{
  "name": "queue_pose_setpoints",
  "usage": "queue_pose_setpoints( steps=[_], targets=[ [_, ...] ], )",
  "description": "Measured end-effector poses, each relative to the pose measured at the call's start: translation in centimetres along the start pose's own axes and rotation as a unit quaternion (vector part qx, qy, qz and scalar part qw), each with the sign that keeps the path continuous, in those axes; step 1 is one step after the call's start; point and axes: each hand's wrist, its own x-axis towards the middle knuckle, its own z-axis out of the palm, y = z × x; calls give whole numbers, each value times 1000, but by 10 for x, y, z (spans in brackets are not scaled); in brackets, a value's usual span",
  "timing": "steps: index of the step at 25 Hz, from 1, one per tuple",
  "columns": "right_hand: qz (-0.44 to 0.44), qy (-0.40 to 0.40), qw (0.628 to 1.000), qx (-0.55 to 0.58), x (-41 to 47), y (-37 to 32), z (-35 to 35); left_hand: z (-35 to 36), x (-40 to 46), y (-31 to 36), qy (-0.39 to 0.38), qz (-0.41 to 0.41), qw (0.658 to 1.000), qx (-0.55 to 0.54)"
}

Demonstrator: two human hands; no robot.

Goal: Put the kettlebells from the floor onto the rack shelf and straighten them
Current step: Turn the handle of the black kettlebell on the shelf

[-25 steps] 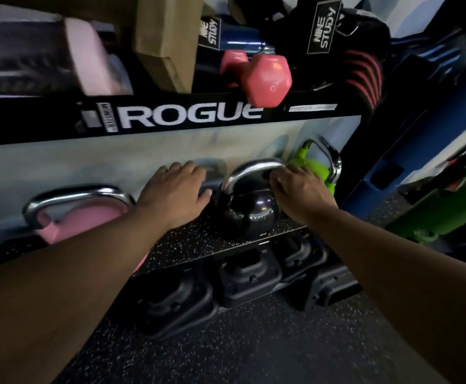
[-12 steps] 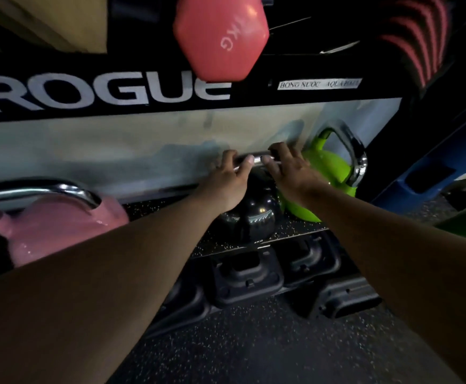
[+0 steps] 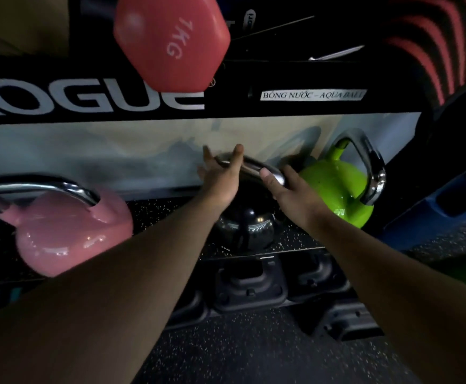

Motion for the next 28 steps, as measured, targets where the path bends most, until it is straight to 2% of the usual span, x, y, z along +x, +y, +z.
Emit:
queue_pose_setpoints(
  steps=[2, 4, 7, 10, 12, 15, 19, 22, 28],
  targets=[
    [19, 16, 985, 173, -3, -1, 1, 11, -12, -11, 26, -11, 998, -54],
    [27, 65, 964, 256, -6, -1, 12, 11, -4, -12, 20, 17, 997, -75],
    [24, 62, 965, 254, -23, 5, 36, -2, 12, -2, -51, 28, 998, -25],
    [31, 16, 963, 268, -18, 2, 26, 2, 2, -4, -34, 62, 997, 31],
    [20, 3, 950, 313, -9, -6, 23, 6, -2, -6, -23, 81, 996, 2],
    [15, 34, 954, 297, -15, -14, 45, 3, 14, 3, -66, 51, 997, -3],
    [31, 48, 939, 339, -30, -21, 63, 5, 20, 6, -101, 37, 994, -9],
    [32, 55, 934, 352, -30, -25, 64, 9, 18, 4, -84, 49, 994, -44],
    [8, 48, 915, 401, -25, -26, 73, 5, 27, 3, -64, 40, 997, 1]
  ],
)
